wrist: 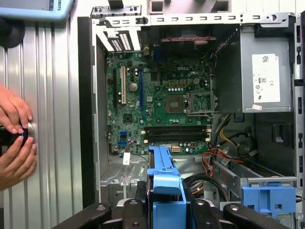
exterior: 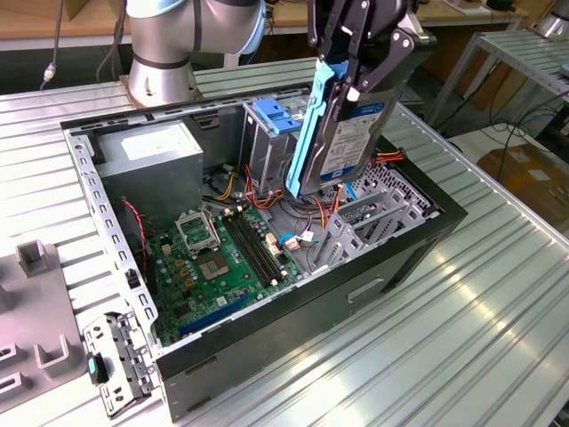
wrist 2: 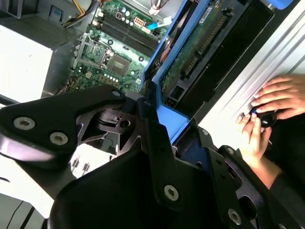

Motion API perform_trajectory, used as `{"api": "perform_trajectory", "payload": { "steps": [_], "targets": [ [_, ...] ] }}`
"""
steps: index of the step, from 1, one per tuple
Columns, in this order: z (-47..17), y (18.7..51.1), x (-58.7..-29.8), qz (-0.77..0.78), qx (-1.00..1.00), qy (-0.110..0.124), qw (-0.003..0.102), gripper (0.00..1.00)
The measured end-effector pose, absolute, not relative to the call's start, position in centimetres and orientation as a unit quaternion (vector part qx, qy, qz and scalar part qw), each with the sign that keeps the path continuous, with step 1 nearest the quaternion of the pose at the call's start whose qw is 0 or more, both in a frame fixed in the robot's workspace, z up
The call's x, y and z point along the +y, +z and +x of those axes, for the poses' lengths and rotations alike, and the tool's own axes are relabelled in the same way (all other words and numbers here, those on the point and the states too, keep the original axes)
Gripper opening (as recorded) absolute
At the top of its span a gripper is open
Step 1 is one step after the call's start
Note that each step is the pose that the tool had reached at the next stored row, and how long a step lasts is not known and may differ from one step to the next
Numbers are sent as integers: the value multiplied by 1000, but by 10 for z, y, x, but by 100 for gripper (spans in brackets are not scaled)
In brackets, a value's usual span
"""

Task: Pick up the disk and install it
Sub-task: 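Insert the disk into the insertion slot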

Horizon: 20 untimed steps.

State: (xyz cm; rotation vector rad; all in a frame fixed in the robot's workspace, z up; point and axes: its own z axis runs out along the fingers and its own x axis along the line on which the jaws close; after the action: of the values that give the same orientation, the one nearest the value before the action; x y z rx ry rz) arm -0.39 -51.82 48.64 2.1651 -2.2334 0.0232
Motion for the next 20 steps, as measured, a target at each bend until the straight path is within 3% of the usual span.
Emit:
{"api": "perform_trajectory", "payload": {
  "steps": [20],
  "targets": [
    [8, 486, -519, 696, -718, 8, 15, 37]
  ]
}}
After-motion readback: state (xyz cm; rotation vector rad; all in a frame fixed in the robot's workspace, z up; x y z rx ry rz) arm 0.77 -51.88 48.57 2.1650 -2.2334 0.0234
